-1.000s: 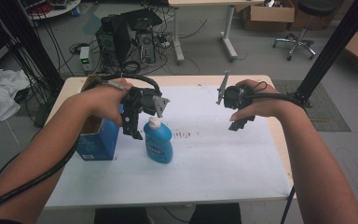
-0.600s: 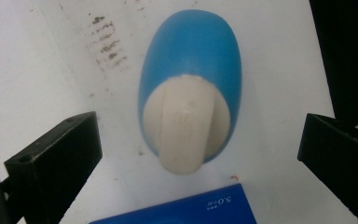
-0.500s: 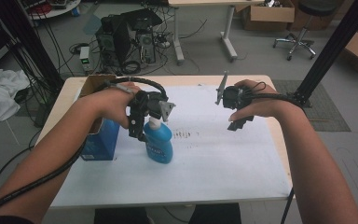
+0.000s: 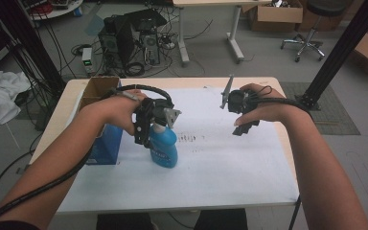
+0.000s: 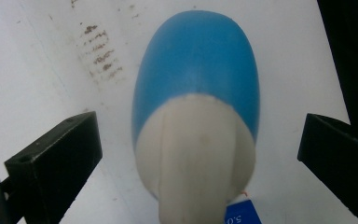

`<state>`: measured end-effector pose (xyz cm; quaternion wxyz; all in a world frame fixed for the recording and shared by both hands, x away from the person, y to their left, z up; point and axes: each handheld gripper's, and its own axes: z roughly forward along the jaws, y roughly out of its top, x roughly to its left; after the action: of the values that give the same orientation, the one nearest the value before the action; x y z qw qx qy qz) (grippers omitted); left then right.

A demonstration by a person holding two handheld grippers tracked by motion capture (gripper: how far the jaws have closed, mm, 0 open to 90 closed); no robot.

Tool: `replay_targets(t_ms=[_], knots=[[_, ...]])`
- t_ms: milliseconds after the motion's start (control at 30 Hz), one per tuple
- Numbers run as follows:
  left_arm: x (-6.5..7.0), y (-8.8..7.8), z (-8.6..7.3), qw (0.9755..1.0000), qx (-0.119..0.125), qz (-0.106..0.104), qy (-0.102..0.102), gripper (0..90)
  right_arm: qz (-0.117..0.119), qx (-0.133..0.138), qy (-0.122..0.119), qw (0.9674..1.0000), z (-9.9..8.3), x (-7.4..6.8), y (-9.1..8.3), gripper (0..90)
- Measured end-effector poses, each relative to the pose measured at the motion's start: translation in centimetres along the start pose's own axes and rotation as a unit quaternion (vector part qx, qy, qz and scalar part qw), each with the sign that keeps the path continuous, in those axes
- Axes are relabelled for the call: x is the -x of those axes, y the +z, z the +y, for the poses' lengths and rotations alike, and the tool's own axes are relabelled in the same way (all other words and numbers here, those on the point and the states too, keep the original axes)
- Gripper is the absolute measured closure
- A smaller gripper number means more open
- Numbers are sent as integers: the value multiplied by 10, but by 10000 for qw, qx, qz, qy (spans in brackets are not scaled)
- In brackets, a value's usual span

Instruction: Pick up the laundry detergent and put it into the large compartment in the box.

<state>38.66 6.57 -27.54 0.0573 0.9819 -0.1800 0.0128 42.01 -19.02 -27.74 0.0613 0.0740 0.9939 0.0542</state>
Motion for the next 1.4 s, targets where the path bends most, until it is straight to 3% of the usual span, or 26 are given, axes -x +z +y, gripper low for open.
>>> replay_targets(t_ms=[200, 233, 400, 933, 1100, 1400], knots=[[1, 7, 5, 9999, -68, -25, 100, 1, 9, -14, -19, 10000, 1, 0, 1, 159], [2, 10, 7, 9998, -194, -42, 83, 1, 29, -14, 3, 10000, 1, 0, 1, 158], [3, 14, 9, 9995, -286, -38, 164, 2, 18, -10, 43, 10000, 0, 1, 2, 158], [0, 19, 8, 9993, -266, 133, 248, 18, -12, -33, 4, 10000, 3, 0, 3, 159], [0, 20, 9, 9986, -351, 230, 318, 81, -15, -61, 1, 10000, 2, 1, 4, 158], [0, 21, 10, 9986, -350, 217, 327, 161, -9, -74, 10, 10000, 1, 2, 4, 158]])
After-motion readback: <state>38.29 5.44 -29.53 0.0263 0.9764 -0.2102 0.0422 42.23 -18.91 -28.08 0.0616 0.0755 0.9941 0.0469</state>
